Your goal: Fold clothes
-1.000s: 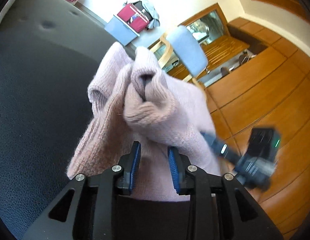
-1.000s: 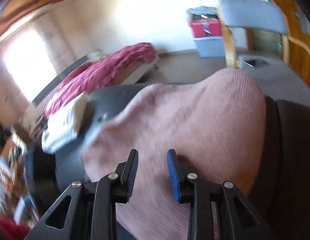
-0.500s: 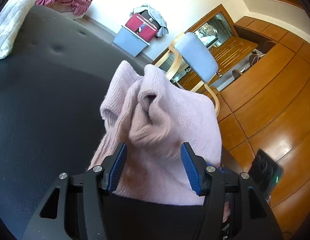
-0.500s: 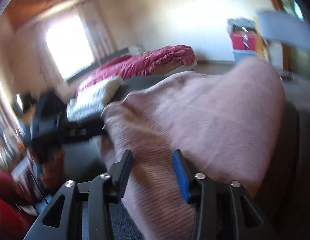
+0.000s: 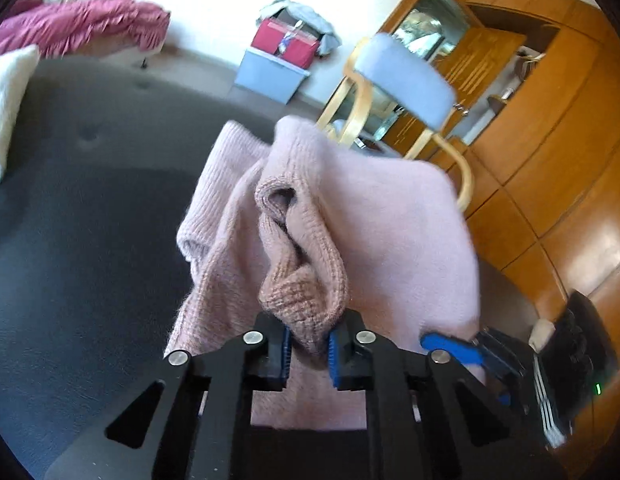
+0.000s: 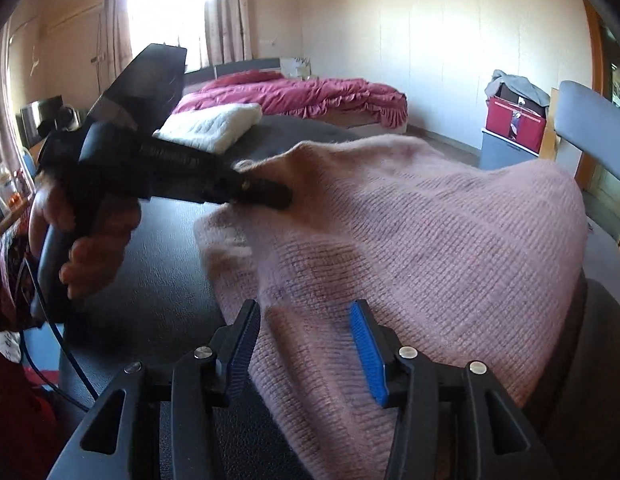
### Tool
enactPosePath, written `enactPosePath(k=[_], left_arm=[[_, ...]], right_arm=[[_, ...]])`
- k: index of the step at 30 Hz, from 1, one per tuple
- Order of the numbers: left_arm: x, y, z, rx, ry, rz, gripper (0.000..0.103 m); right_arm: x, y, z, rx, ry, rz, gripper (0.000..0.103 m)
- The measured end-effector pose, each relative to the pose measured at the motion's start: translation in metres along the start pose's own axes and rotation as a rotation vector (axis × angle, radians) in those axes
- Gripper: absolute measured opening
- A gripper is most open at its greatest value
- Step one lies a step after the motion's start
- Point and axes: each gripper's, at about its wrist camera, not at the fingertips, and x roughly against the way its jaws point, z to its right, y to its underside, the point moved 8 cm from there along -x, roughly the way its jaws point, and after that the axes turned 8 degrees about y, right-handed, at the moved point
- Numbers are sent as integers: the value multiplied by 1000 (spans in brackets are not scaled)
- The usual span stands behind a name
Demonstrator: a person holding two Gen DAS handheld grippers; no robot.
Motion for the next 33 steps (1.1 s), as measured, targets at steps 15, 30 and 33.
enactPosePath(k=[15,30,33], left_arm=[[27,39,-20,5,-67,52,12],[29,53,-58,186,58,136,14],[26,51,-59,194,71,136,16]], right_arm=[[1,-18,38,-140,126,63,48],[-9,0,-12,126,155,-14,53],[2,-6,-10,110,147,42,53]])
